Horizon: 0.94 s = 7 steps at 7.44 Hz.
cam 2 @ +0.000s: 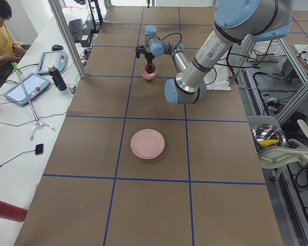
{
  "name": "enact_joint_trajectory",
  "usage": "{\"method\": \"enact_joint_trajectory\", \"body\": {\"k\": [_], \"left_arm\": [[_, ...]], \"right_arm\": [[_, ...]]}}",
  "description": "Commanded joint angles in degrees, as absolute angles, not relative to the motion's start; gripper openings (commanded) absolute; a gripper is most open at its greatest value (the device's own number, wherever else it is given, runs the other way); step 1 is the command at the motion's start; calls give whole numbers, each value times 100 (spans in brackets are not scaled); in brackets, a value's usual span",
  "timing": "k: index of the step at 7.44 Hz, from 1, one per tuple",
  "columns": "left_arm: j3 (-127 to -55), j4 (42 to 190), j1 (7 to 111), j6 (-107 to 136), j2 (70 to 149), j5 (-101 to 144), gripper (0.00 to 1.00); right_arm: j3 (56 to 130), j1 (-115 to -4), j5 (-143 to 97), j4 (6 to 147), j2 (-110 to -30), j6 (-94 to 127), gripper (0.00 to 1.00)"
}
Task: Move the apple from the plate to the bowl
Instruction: 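Carry the apple with the left gripper over the pink bowl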
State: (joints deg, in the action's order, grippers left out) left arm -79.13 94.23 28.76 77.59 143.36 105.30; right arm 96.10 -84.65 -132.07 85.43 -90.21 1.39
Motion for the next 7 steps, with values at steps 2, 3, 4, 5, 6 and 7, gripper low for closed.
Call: {"method": "enact_joint_trajectory", "body": {"k": [2, 3, 4, 5, 6, 7], "left_arm": [[-7796, 9615, 2830, 7734, 14335, 10433, 79], [-7787, 9615, 2830, 7734, 14326, 10389, 96], [-7787, 9615, 2821, 7743, 14326, 10363, 97], [-7787, 9615, 2830, 7743, 14326, 10354, 97], [-7822, 9615, 2830, 7743, 14326, 10362, 97], [-7892, 9598, 2830, 7734, 14326, 10362, 98]], "right_arm": [[9606, -8464, -13210, 8543, -9009, 141, 100], [9606, -8464, -13201, 8543, -9009, 141, 100], [9598, -8464, -13201, 8543, -9009, 141, 100], [9598, -8464, -13201, 8543, -9009, 141, 100], [9598, -8464, -13201, 8543, -9009, 132, 100], [9598, -8464, -13201, 8543, -9017, 132, 100]]}}
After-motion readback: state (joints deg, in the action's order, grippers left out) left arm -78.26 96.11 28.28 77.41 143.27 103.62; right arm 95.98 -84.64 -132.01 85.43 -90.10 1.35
